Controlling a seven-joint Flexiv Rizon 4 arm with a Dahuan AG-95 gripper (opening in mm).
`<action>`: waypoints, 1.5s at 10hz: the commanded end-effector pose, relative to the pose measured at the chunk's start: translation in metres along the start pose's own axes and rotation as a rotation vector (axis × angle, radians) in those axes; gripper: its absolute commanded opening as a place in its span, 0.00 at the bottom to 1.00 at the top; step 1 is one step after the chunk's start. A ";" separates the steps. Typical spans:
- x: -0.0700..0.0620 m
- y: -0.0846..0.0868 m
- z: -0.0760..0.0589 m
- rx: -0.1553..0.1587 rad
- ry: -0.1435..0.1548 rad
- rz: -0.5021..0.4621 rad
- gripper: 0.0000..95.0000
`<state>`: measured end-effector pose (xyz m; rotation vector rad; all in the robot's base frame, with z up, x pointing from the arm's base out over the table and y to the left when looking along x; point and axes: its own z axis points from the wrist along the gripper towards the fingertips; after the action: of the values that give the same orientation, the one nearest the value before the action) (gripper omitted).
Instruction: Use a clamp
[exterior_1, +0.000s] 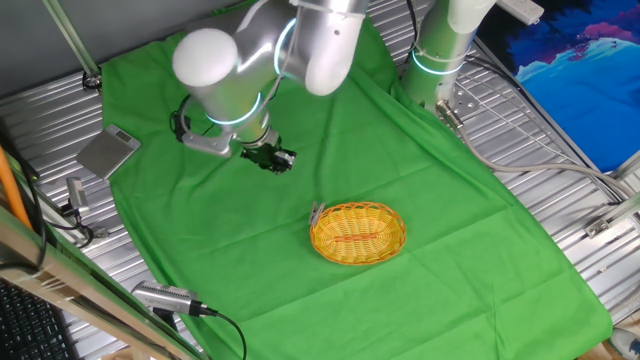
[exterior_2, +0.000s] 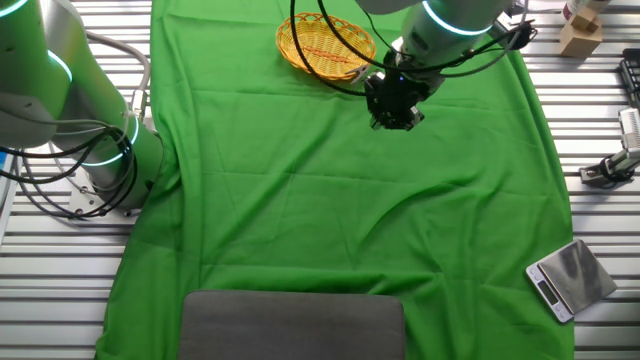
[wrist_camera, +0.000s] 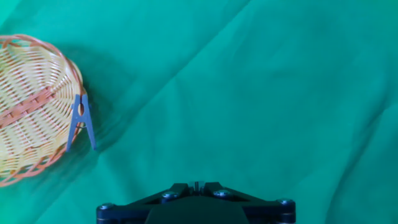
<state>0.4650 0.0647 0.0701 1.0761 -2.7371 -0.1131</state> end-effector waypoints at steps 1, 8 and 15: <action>-0.002 -0.001 0.000 0.002 0.017 -0.013 0.00; 0.024 -0.055 0.003 -0.026 0.016 -0.097 0.00; 0.049 -0.095 0.000 -0.004 0.030 -0.133 0.00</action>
<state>0.4946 -0.0381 0.0635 1.3249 -2.5986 -0.1256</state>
